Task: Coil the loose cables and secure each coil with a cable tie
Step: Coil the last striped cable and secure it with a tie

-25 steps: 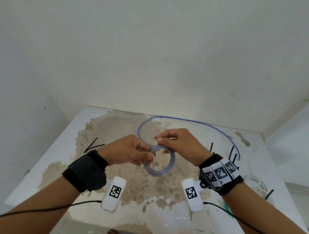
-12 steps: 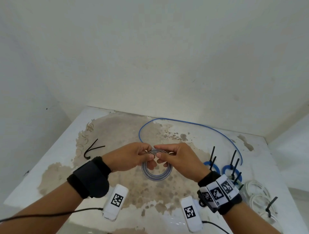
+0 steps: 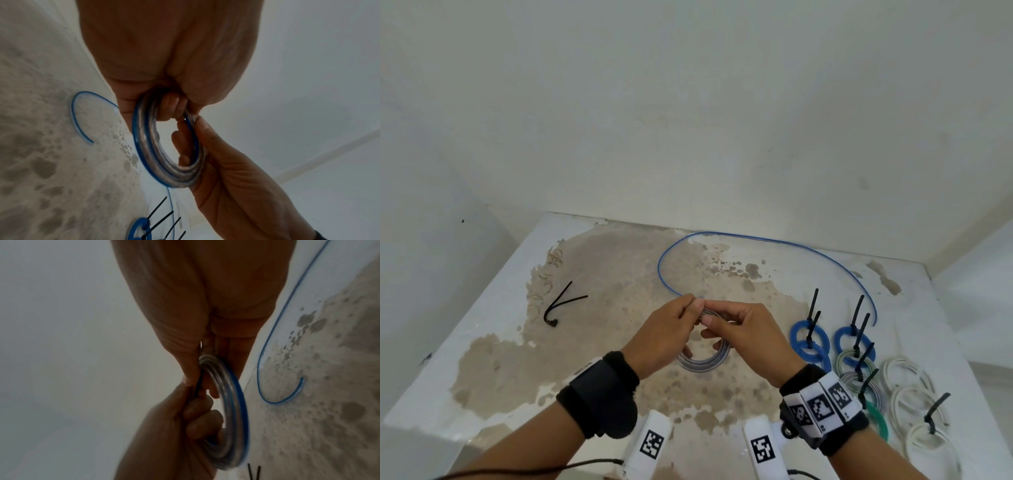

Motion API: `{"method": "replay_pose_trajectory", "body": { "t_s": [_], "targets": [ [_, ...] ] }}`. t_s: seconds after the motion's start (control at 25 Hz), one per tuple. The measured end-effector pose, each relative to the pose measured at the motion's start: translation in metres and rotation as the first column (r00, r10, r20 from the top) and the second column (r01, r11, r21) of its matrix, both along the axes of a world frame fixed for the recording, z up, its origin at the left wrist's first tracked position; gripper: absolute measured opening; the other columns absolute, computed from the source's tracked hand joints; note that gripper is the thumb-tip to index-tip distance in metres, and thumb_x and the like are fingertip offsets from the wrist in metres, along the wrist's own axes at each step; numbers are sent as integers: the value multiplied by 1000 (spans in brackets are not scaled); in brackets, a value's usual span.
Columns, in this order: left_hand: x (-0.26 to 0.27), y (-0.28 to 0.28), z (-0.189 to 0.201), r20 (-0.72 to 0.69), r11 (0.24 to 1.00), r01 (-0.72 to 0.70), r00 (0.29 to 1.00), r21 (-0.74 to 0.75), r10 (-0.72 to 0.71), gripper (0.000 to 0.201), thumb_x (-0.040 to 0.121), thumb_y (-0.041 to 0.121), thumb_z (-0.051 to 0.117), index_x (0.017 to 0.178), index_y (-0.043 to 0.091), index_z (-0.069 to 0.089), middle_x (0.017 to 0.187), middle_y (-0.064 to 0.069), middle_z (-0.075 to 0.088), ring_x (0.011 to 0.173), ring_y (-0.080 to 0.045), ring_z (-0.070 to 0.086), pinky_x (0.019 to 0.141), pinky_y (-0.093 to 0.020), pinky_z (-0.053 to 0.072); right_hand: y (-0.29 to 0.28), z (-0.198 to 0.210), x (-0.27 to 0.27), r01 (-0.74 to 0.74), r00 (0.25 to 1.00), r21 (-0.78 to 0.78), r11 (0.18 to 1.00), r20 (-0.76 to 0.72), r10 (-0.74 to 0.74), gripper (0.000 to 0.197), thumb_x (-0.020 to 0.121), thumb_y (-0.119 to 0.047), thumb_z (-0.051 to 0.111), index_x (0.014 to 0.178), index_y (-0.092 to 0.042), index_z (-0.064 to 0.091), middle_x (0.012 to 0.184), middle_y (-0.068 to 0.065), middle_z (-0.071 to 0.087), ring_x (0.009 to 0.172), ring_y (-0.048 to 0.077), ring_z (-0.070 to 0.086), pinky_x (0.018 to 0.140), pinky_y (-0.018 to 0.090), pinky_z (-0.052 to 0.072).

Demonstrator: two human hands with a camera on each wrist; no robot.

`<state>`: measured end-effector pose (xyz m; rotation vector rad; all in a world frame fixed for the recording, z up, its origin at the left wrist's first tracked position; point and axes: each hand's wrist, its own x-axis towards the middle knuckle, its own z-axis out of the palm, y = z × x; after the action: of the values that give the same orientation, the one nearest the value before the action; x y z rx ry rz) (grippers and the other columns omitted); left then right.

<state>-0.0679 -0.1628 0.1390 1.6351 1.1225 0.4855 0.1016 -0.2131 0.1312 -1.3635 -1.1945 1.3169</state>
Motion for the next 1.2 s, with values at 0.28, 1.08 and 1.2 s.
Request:
{"method": "replay_pose_trajectory", "body": {
  "t_s": [0.28, 1.08, 1.2],
  "targets": [
    [11, -2, -5, -70, 997, -23, 997, 73, 28, 37, 107, 37, 40, 85, 10, 53, 65, 5, 48, 56, -9, 50, 56, -26, 56, 7, -3, 9, 16, 1000, -93, 996, -8, -16, 16, 92, -16, 74, 107, -16, 77, 90, 1, 80, 83, 19, 77, 69, 25, 60],
    [-29, 34, -37, 18, 962, -177, 983, -205, 185, 29, 105, 35, 46, 81, 18, 47, 58, 9, 41, 48, -13, 40, 57, -36, 48, 21, -23, -29, 17, 997, -280, 960, -73, -39, 17, 97, -20, 68, 109, -9, 74, 90, 11, 77, 77, 16, 74, 69, 30, 61],
    [-65, 49, -45, 51, 938, -216, 970, -272, 238, 29, 106, 31, 45, 80, 16, 44, 57, 9, 38, 46, -11, 35, 55, -35, 47, 41, -29, -67, -20, 997, -317, 948, -74, -4, 18, 97, -22, 67, 108, -10, 74, 95, 13, 78, 79, 17, 74, 71, 32, 61]
  ]
}}
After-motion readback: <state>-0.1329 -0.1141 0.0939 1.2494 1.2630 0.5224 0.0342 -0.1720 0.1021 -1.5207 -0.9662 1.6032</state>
